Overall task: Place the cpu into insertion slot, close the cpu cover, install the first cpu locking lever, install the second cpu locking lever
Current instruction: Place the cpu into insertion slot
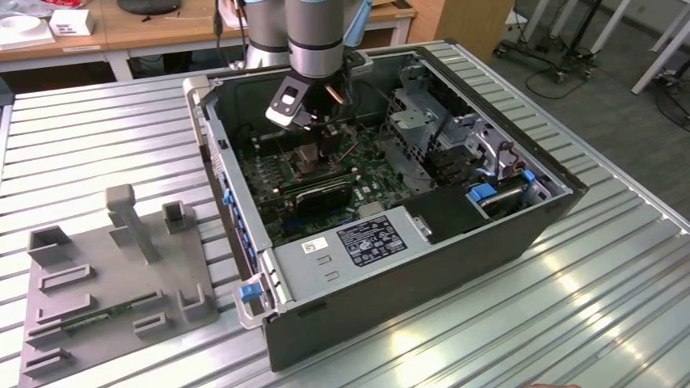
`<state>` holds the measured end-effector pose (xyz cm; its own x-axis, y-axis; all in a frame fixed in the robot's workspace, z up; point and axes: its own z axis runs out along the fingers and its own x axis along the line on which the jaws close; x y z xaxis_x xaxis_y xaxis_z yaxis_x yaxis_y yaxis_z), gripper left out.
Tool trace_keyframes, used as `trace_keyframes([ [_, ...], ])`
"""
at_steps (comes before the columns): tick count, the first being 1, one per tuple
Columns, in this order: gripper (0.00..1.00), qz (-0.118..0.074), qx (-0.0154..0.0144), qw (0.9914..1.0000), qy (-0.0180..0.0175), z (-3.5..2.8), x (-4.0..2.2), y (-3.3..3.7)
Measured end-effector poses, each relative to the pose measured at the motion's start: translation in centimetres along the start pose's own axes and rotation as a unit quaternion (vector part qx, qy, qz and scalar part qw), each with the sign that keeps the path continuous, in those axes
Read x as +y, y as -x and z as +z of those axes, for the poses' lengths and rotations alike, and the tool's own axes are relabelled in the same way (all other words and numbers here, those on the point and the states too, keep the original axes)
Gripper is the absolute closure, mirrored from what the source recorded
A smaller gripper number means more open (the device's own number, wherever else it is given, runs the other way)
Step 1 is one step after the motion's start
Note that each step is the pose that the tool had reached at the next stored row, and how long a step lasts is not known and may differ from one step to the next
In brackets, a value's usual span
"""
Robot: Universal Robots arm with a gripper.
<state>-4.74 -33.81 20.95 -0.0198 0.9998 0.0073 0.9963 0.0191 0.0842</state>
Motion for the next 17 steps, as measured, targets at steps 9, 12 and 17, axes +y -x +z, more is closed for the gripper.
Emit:
trace_keyframes([
  [9,0.46,0.0,-0.0001,1.0,0.0,0.57,-0.05,-0.02],
  [12,0.46,0.0,0.0,1.0,0.0001,0.62,-0.19,-0.02],
  [17,0.46,0.0,-0.0005,1.0,0.0,1.04,-0.48,-0.03],
])
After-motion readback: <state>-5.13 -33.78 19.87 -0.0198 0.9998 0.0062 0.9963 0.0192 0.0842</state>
